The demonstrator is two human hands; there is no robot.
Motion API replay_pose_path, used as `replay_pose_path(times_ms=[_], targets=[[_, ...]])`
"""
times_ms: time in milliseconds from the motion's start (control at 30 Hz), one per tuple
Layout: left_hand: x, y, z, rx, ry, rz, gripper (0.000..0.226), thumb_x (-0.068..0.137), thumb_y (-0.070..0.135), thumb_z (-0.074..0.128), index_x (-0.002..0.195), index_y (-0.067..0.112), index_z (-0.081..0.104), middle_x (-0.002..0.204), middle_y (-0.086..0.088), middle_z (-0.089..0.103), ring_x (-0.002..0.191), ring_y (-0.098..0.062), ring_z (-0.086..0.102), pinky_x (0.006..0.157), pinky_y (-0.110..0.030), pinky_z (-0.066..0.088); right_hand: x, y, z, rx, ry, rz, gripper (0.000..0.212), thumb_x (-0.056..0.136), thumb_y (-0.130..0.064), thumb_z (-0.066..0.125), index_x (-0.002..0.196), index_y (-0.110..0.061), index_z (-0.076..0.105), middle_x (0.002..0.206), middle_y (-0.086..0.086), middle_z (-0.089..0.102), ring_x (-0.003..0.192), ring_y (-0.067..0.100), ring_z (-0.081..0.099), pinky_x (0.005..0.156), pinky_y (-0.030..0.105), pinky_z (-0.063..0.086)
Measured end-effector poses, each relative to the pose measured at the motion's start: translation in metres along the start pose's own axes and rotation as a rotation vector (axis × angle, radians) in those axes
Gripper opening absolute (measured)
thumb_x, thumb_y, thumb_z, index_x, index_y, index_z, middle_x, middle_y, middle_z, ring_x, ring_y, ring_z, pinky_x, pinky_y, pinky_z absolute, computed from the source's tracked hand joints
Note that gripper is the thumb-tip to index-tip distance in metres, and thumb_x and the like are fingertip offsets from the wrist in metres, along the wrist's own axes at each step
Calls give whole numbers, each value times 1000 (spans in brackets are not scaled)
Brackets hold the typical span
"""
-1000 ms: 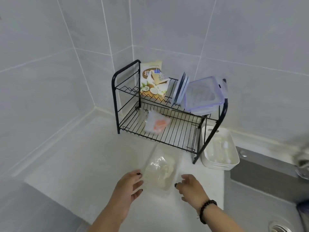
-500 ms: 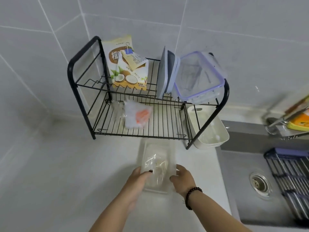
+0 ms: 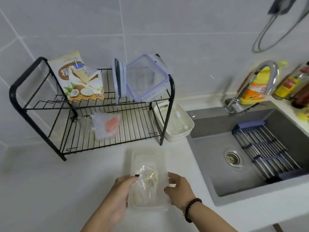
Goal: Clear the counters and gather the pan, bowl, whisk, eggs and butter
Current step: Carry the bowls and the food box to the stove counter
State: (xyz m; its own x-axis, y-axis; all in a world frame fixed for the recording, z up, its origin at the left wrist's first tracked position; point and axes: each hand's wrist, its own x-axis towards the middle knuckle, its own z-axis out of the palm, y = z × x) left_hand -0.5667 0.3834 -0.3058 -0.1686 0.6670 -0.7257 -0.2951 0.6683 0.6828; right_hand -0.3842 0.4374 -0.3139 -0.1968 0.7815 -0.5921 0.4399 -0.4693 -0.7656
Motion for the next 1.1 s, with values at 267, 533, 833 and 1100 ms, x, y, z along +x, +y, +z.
replay_pose_path(times_ms=[267, 533, 833, 1100], targets=[[-34, 6, 99, 176, -202, 58, 43, 81, 40, 68, 117, 17, 64, 105, -1, 75, 98, -23, 67, 106, -43, 34, -79, 51, -106, 215, 218, -81, 52, 74, 3, 47, 89, -39, 74, 96, -6, 72, 92, 24, 68, 71, 52, 58], [-93, -46, 236, 364, -446, 132, 33, 88, 34, 66, 113, 13, 66, 100, -7, 76, 103, -29, 68, 101, -44, 45, -191, 122, -211, 274, 422, -74, 55, 79, 5, 47, 98, -42, 71, 98, -10, 72, 84, 19, 71, 73, 40, 60], [-166, -126, 401, 466, -727, 130, 26, 92, 26, 61, 109, 9, 70, 95, -11, 75, 87, -25, 68, 94, -43, 49, -334, 214, -310, 482, 789, -129, 44, 86, 2, 56, 109, -34, 68, 103, -9, 72, 85, 2, 69, 67, 12, 51], [-219, -175, 507, 637, -908, 154, 25, 93, 30, 60, 107, 10, 67, 90, -6, 77, 74, -16, 71, 72, -29, 50, -398, 293, -347, 869, 1081, -42, 26, 86, -18, 65, 110, -30, 66, 111, -9, 69, 104, 11, 63, 77, 35, 56]])
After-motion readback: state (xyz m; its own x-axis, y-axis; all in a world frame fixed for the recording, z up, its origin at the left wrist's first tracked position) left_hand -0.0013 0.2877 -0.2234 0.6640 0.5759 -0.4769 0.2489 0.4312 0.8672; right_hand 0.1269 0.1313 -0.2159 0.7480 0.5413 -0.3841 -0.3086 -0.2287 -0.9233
